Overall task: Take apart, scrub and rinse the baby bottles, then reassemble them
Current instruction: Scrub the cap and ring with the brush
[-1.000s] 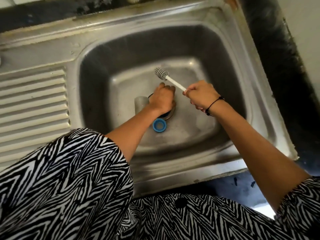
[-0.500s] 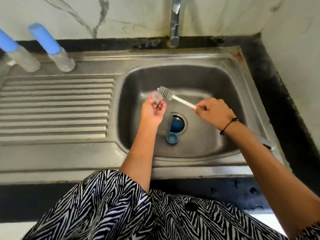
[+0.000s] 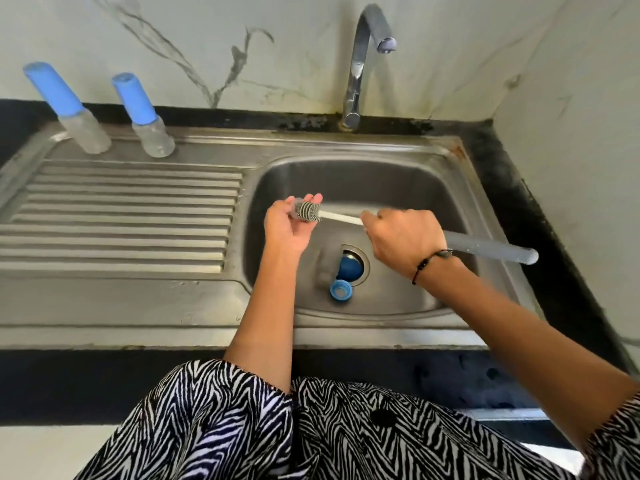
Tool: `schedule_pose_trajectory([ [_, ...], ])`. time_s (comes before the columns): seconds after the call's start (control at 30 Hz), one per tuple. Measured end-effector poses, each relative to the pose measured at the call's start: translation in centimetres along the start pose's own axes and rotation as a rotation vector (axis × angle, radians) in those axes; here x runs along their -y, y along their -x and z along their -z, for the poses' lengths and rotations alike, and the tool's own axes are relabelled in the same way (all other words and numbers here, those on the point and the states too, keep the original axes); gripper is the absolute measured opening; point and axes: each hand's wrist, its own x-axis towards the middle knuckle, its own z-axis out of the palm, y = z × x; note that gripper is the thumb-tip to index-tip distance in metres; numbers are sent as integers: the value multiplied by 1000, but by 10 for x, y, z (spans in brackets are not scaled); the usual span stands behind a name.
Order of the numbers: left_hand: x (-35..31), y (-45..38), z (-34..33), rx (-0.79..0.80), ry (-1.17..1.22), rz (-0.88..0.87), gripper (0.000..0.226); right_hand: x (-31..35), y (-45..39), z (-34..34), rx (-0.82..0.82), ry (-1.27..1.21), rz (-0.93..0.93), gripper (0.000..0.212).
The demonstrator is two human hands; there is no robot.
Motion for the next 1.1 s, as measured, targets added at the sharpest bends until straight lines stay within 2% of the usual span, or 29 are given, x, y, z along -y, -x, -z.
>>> schedule_pose_trajectory([
  [0.1, -5, 6, -3, -9, -7, 60, 26, 8, 3, 7, -168, 71, 18, 37],
  [0.2, -1, 8, -3, -40, 29, 106, 17, 17, 6, 4, -273, 175, 68, 34],
  [0.3, 0, 14, -2, 3, 40, 160, 19, 22, 6, 5, -348, 271, 83, 32],
  [0.37, -1, 17, -7, 44, 19, 151, 23, 25, 5, 5, -340, 264, 45, 31],
  [0.47, -7, 17, -17, 93, -16, 99, 30, 30, 1, 21, -178, 130, -63, 32],
  [0.53, -11, 18, -23, 138, -28, 32, 28, 28, -6, 29, 101, -238, -183, 26],
  [0.67, -14, 29, -38, 274, 70, -144, 24, 5, -19, 31, 539, -1423, -484, 22],
  [0.7, -13, 33, -41, 316, 123, -167, 23, -4, -18, 26, 669, -1597, -513, 26],
  [0.77, -11, 40, -45, 393, 188, -170, 22, -18, -14, 19, 815, -1729, -518, 32],
  [0.83, -10, 39, -43, 376, 94, -118, 23, -22, -13, 15, 747, -1645, -509, 31],
  [0.87, -11, 36, -40, 311, -19, -73, 21, -20, -12, 16, 625, -1457, -486, 29],
  [0.9, -12, 32, -37, 216, -155, -20, 18, -18, -11, 17, 476, -1165, -428, 27],
  [0.97, -15, 27, -32, 38, -396, 72, 11, -12, -7, 9, 123, -396, -231, 20],
  [1.0, -15, 24, -30, -16, -456, 96, 11, -8, -3, 3, -74, -136, -129, 13],
  [1.03, -15, 23, -29, -44, -467, 100, 10, -4, 0, 1, -175, 19, -56, 11],
  [1.1, -14, 23, -31, -49, -404, 54, 10, 1, -1, -7, -315, 81, 19, 22],
])
